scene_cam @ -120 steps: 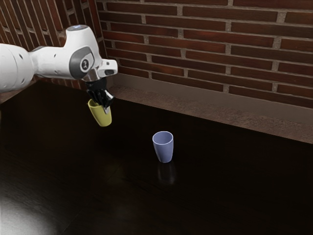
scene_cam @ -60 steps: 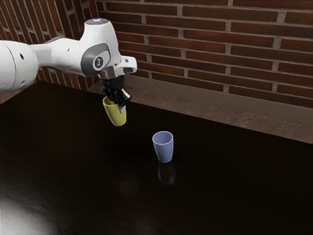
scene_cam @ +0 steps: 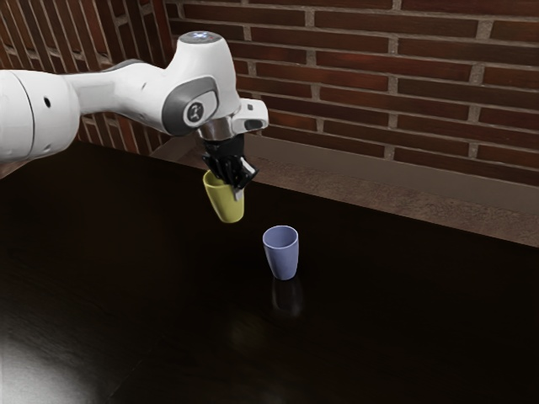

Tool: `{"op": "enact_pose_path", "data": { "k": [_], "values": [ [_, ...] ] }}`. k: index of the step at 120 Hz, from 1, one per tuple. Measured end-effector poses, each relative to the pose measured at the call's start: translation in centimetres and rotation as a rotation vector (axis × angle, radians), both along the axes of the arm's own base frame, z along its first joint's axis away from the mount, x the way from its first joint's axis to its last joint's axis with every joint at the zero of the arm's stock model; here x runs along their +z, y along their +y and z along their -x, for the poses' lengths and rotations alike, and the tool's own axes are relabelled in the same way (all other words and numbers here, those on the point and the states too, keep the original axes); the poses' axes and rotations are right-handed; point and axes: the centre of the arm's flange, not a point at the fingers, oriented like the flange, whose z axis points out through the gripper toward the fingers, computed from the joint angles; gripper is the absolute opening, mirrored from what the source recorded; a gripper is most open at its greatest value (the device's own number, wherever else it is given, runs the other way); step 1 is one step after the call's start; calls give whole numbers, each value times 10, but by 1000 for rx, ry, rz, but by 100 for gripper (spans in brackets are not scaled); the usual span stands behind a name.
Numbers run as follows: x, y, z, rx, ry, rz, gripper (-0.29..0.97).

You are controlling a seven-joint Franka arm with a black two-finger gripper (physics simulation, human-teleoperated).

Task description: Place the left cup onto the right cup

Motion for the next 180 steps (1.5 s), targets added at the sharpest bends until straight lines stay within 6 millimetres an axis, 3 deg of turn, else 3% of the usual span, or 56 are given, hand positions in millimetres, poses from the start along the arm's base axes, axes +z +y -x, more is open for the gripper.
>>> {"op": "enact_pose_path", "data": {
  "k": [88,122,180],
  "values": [
    [16,-49,8,58,-20,-11,-10],
    [35,-72,10,64,-31,-13,-10],
    [49,-99,12,86,-23,-7,-10]
  ]
}}
